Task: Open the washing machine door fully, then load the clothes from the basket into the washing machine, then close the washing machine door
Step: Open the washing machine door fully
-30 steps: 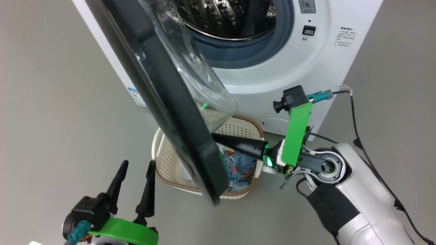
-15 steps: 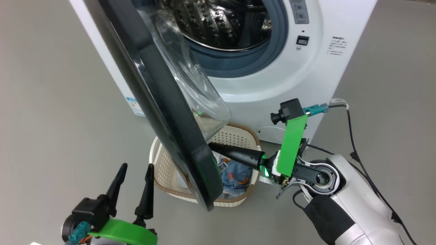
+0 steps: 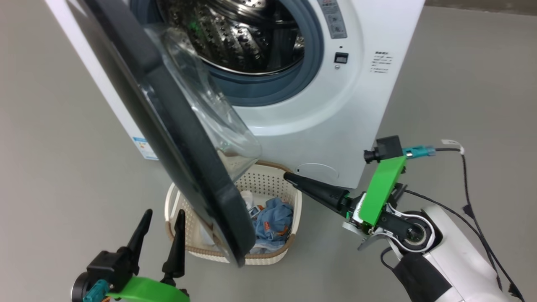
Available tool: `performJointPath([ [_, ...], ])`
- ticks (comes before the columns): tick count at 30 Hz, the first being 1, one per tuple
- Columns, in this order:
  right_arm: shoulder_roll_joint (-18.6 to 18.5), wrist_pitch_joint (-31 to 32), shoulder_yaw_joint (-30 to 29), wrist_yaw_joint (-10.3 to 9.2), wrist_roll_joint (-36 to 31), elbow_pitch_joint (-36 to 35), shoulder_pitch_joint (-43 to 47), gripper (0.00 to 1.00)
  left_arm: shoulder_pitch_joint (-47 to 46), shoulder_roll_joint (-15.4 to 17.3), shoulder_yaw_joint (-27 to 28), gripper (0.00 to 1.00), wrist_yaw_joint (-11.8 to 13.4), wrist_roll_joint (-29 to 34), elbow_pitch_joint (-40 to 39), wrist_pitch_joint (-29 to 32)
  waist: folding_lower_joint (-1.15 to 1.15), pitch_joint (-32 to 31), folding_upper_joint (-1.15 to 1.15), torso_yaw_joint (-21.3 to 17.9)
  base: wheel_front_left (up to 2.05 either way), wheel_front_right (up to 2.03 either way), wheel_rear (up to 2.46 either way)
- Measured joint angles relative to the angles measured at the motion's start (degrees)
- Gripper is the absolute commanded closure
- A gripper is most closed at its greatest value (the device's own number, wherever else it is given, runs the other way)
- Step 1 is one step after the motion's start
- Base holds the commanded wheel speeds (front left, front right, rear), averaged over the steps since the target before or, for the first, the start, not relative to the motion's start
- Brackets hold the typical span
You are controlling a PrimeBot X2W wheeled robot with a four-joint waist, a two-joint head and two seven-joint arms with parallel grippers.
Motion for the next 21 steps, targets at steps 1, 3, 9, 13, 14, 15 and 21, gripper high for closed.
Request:
performJointPath([
  [1, -0.4, -0.8, 0.0, 0.00, -0.4, 0.0, 0.2, 0.00, 0.0, 0.0, 0.1, 0.00, 0.0, 0.0, 0.0, 0.0, 0.00, -0.2, 0.00, -0.3, 0.00, 0.00, 0.00],
  [3, -1.1, -2.2, 0.1, 0.00, -0.9, 0.0, 0.8, 0.00, 0.6, 0.2, 0.5, 0.00, 0.0, 0.0, 0.0, 0.0, 0.00, -0.5, 0.00, -0.8, 0.00, 0.00, 0.00],
  [9, -3.8, -6.9, 1.2, 0.00, -2.5, -0.1, 2.9, 0.00, 1.7, 0.9, 1.0, 0.00, 0.0, 0.0, 0.0, 0.0, 0.00, -1.4, 0.00, -2.3, 0.00, 0.00, 0.00],
  [13, -5.2, -9.3, 2.0, 0.00, -3.6, -0.2, 3.7, 0.00, 2.0, 1.1, 1.5, 0.00, 0.0, 0.0, 0.0, 0.0, 0.00, -1.7, 0.00, -3.0, 0.00, 0.00, 0.00],
  [14, -5.6, -10.1, 2.2, 0.00, -3.8, -0.3, 3.9, 0.00, 2.0, 1.1, 1.7, 0.00, 0.0, 0.0, 0.0, 0.0, 0.00, -1.8, 0.00, -3.2, 0.00, 0.00, 0.00],
  [15, -6.2, -10.9, 2.6, 0.00, -4.3, -0.5, 4.2, 0.00, 2.0, 1.1, 1.8, 0.00, 0.0, 0.0, 0.0, 0.0, 0.00, -1.9, 0.00, -3.4, 0.00, 0.00, 0.00],
  [21, -9.3, -16.1, 5.6, 0.00, -5.4, -0.6, 5.8, 0.00, 2.5, 1.1, 2.8, 0.00, 0.0, 0.0, -0.2, 0.0, 0.00, -2.5, 0.00, -4.7, 0.00, 0.00, 0.00],
])
